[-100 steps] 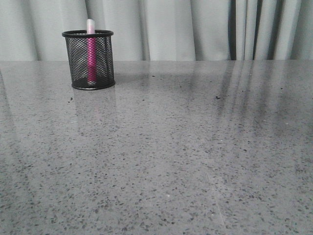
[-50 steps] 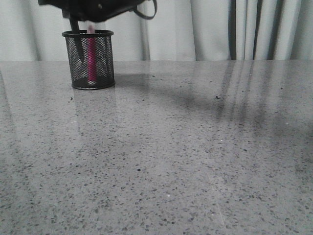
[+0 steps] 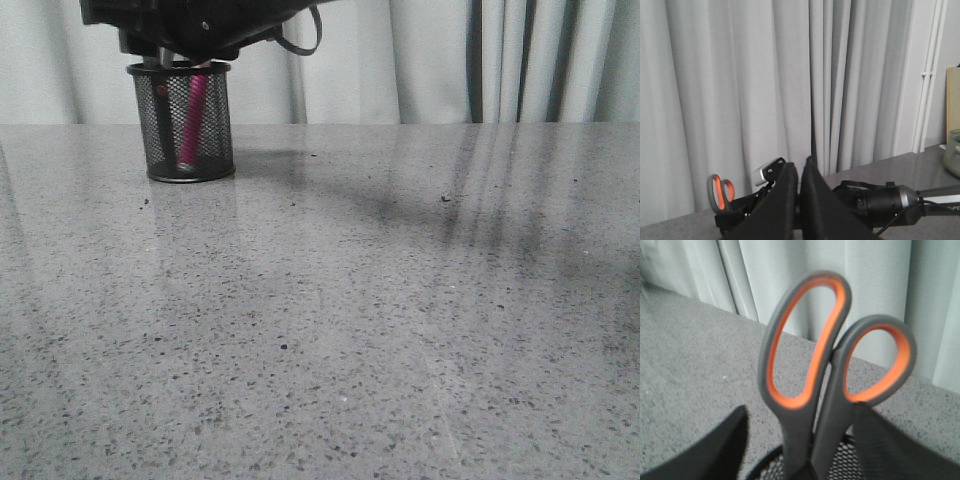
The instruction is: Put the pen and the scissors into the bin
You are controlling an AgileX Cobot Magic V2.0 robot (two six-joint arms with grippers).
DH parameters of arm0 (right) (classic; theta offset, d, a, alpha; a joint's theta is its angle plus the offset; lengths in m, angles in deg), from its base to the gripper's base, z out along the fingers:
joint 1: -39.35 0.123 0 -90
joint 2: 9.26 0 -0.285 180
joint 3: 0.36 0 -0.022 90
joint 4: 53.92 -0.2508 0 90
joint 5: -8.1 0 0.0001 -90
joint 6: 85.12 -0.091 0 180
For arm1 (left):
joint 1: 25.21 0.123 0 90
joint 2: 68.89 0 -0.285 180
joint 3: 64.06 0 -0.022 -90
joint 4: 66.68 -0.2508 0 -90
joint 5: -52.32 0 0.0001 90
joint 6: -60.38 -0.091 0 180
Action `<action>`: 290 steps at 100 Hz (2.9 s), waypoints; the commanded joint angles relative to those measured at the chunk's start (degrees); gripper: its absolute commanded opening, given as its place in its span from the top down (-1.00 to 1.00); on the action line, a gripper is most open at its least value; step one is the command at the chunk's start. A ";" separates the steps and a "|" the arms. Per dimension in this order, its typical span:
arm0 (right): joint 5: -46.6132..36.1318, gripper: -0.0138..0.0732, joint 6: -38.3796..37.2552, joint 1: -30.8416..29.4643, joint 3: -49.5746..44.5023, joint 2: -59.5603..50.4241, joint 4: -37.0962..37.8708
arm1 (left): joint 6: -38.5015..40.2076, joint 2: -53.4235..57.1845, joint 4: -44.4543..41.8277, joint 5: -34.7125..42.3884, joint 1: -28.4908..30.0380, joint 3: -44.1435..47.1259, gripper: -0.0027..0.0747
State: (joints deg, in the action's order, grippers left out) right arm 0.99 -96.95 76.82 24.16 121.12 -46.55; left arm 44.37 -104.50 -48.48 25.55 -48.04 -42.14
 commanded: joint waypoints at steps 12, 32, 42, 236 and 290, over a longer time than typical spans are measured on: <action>-2.44 -0.55 0.21 -0.02 2.10 -12.03 -0.96 | 0.06 -0.02 -3.26 0.40 -0.39 -1.43 0.98; 21.49 0.85 1.39 0.83 1.58 -27.64 1.79 | 1.23 3.41 -7.13 0.21 -0.05 3.02 0.98; 28.95 0.82 7.39 2.30 -4.20 -36.65 3.80 | 4.84 7.30 -10.13 0.69 0.97 8.74 0.98; 42.14 0.82 9.94 2.67 -71.98 -123.87 8.25 | 5.89 29.80 -15.23 15.16 16.59 50.39 0.98; 42.14 0.82 9.94 2.67 -71.98 -123.87 8.25 | 7.47 29.82 -13.71 10.65 17.72 57.96 0.98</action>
State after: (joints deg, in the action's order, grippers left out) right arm 47.64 -86.99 79.71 -49.00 -2.34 -39.40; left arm 51.05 -76.45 -63.13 33.27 -30.48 13.32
